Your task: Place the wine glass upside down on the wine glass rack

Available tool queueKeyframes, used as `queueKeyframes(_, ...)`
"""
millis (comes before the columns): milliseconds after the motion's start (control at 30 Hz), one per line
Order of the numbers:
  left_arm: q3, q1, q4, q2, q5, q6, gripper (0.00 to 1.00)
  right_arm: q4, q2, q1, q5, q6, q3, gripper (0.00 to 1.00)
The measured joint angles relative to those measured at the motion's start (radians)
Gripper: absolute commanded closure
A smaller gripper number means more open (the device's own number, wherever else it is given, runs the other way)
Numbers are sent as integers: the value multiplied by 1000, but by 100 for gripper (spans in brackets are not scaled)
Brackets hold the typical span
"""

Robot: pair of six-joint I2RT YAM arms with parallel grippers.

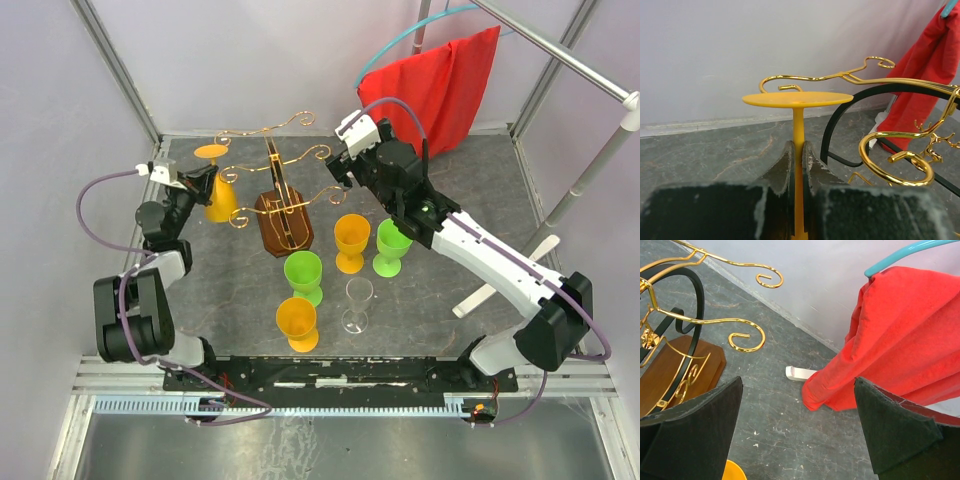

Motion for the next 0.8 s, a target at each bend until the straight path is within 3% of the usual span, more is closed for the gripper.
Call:
queueKeyframes(267,-11,-19,210,121,4,-76,97,13,0,-3,-21,0,-5,0)
queueKeyframes(800,118,-82,346,354,-1,-79,97,14,3,-3,-20,-4,-5,0)
